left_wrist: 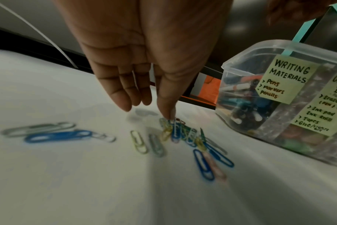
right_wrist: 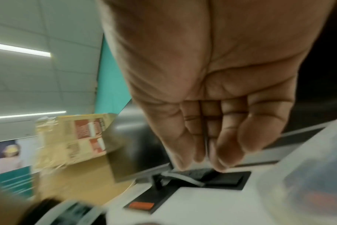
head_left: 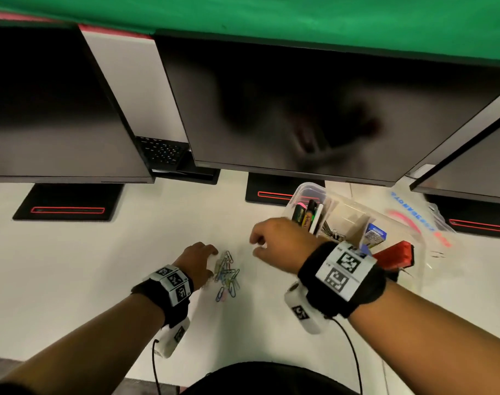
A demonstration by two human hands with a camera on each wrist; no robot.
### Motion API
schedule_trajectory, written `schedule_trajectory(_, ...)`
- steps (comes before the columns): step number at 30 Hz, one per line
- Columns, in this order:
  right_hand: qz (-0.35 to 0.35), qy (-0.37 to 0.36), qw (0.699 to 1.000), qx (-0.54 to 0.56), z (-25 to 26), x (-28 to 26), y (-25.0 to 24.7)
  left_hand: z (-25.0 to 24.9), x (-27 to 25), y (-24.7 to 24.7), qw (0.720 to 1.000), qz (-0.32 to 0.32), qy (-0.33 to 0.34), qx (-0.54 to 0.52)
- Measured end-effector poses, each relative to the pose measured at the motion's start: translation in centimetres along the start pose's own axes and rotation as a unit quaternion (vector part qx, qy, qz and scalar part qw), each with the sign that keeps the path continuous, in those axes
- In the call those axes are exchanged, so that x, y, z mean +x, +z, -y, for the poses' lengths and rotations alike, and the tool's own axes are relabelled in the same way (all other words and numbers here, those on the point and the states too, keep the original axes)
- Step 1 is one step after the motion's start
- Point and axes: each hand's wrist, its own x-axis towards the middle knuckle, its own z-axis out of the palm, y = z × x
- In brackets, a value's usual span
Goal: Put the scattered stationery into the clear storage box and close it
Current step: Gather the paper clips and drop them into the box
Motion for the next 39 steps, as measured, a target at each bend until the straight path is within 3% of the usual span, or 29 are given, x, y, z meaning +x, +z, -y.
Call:
schedule_trajectory(4, 0.115, -0.016, 0.993, -0.015, 2.2, 1.5, 6.3, 1.7, -0.8, 0.0, 0.998, 0.054, -0.021, 0.016)
schedule_trajectory(8, 0.152, 0.064, 0.986, 0.002, 1.2, 3.2, 10.8, 2.4, -0.9, 0.3, 0.996, 0.079, -0.010, 0.044)
schedule_trajectory(12, 0.122, 0.111, 0.986, 0.035, 0.5, 4.4, 12.8, 2.2, -0.3, 1.0, 0.998, 0.054, -0.013, -0.008)
schedule_trajectory(17, 0.052, 0.128, 0.983, 0.117, 0.4, 6.7, 13.5, 0.7, 0.5, 1.0, 0.995, 0.025, 0.015, -0.096)
schedule_trajectory(21, 0.027, 0.121, 0.987, 0.104, -0.1, 8.2, 12.7, 0.9, 1.0, -0.4, 0.989, -0.019, 0.051, -0.137)
schedule_trajectory(23, 0.017, 0.099, 0.992, 0.073, -0.3, 8.5, 12.3, 1.8, 1.0, -1.5, 0.992, -0.026, 0.048, -0.111)
schedule_trajectory(25, 0.020, 0.056, 0.998, 0.036, -0.3, 8.8, 12.2, 2.7, 0.6, -2.0, 0.999, 0.013, 0.015, -0.051)
schedule_trajectory(28, 0.100, 0.000, 0.994, -0.035, -0.3, 9.0, 13.1, 2.8, -0.2, -1.1, 0.995, 0.089, -0.023, 0.026)
schedule_trajectory(31, 0.147, -0.033, 0.983, -0.103, -0.7, 9.0, 14.7, 1.9, -0.3, 0.4, 0.995, 0.087, -0.001, 0.053)
schedule_trajectory(36, 0.073, -0.053, 0.996, -0.019, -1.0, 7.2, 15.5, 1.4, 0.4, 2.1, 0.999, 0.029, 0.004, -0.017)
schedule_trajectory(39, 0.037, -0.019, 0.999, 0.024, -1.2, 6.5, 15.8, 1.3, 0.5, 2.6, 0.998, 0.007, 0.037, -0.040)
